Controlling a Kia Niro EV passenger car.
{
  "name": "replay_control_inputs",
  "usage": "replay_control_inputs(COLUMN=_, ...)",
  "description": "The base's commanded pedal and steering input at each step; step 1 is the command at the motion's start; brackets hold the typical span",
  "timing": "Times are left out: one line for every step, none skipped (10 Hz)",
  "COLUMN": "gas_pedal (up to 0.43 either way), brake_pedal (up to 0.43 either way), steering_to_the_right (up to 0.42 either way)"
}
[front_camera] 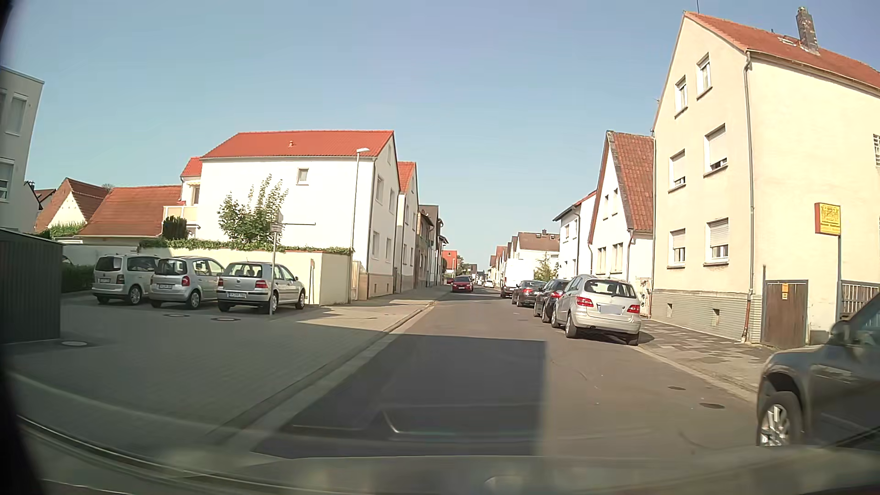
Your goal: Follow the waypoints while adhering to traffic rules and regulations
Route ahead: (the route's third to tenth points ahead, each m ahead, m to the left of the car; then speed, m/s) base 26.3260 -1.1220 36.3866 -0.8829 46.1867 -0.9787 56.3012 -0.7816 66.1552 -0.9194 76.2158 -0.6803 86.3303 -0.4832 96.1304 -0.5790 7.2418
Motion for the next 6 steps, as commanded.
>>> replay_control_inputs(gas_pedal=0.177, brake_pedal=0.030, steering_to_the_right=0.014)
replay_control_inputs(gas_pedal=0.169, brake_pedal=0.030, steering_to_the_right=0.009)
replay_control_inputs(gas_pedal=0.169, brake_pedal=0.030, steering_to_the_right=0.008)
replay_control_inputs(gas_pedal=0.169, brake_pedal=0.030, steering_to_the_right=0.008)
replay_control_inputs(gas_pedal=0.169, brake_pedal=0.030, steering_to_the_right=0.009)
replay_control_inputs(gas_pedal=0.169, brake_pedal=0.030, steering_to_the_right=0.009)
